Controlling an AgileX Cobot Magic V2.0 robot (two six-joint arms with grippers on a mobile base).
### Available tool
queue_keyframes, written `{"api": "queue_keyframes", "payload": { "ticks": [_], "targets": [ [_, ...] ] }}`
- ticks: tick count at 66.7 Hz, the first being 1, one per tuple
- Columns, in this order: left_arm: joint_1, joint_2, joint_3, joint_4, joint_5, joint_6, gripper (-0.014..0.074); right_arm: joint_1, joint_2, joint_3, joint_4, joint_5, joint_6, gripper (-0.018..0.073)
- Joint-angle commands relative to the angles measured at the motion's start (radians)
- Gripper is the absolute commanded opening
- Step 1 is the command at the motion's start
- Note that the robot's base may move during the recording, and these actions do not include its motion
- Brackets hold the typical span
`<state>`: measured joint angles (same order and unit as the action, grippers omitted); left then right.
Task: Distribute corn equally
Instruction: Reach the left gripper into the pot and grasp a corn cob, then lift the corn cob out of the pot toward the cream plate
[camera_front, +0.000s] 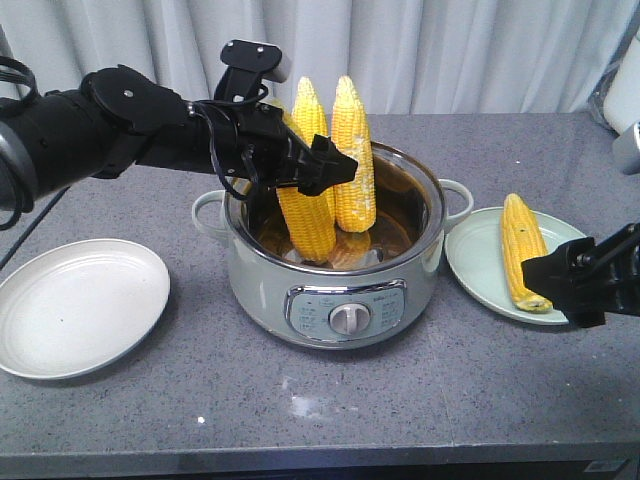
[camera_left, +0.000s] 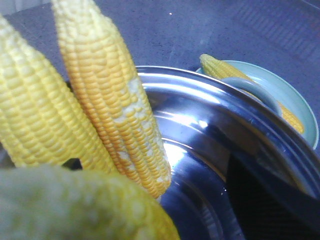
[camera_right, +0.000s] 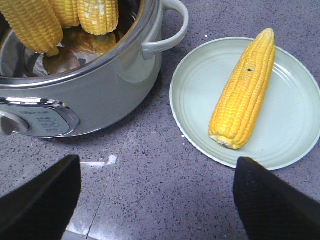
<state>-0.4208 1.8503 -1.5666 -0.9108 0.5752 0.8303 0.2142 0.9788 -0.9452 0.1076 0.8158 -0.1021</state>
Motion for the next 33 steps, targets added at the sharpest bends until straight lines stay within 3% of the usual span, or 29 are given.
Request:
{"api": "queue_keyframes", "payload": {
  "ticks": [1,18,33],
  "targets": [
    [-0.003,-0.047,-0.037,-0.04,-0.038,0.007,0.0459,0.0,-0.012,-0.025,-0.001,-0.054,0.001,0.0584],
    [-0.003,-0.047,-0.037,-0.04,-0.014,0.007,0.0248,0.0,-0.012,-0.025,-0.001,-0.054,0.001,0.0584],
    [-0.003,-0.076,-0.055,-0.04,0.0,0.007,0.0232,0.0,-0.012,-0.025,-0.001,-0.054,0.001,0.0584]
  ]
}}
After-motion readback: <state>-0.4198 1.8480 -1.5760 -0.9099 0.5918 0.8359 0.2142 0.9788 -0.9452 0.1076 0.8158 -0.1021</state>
